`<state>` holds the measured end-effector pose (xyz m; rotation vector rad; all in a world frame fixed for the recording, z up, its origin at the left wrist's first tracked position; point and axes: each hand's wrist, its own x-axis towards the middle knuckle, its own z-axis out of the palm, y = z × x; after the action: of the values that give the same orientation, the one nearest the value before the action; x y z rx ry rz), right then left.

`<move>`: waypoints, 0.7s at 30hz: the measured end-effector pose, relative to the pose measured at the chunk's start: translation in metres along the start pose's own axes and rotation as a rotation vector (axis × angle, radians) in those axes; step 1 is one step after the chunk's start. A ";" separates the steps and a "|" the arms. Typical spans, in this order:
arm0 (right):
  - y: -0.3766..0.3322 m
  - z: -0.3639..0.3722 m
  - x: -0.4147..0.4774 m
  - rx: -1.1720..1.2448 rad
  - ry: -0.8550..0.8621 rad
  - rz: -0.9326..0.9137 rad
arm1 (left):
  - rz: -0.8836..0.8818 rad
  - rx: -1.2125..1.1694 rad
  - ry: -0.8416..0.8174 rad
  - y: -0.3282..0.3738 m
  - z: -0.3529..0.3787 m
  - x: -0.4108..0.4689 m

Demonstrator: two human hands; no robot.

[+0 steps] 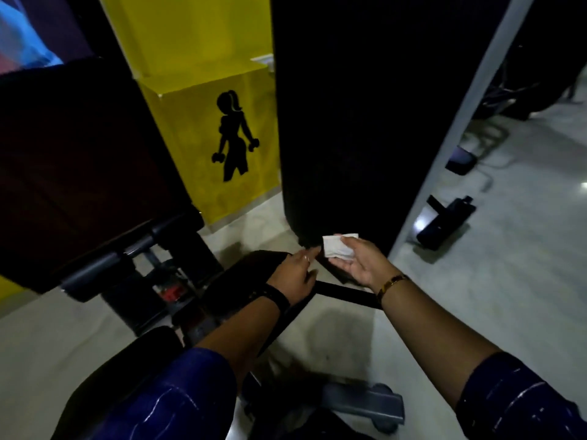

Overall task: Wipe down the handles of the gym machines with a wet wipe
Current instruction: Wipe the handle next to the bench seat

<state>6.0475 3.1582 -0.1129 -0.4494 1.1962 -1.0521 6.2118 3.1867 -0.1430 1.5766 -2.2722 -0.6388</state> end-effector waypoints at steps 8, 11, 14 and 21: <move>0.039 -0.044 -0.016 0.055 0.221 0.032 | 0.299 0.890 -0.315 -0.031 0.030 0.000; 0.048 -0.045 -0.005 0.010 0.220 0.050 | 0.353 0.911 -0.295 -0.036 0.026 -0.002; 0.056 -0.042 0.013 -0.185 0.270 -0.057 | 0.338 0.909 -0.293 -0.034 0.024 -0.002; 0.098 -0.023 0.043 -1.380 0.281 -0.676 | 0.339 0.911 -0.257 -0.037 0.030 -0.001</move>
<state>6.0675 3.1743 -0.2192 -1.9169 1.9978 -0.6707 6.2277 3.1822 -0.1880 1.3809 -3.1725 0.3787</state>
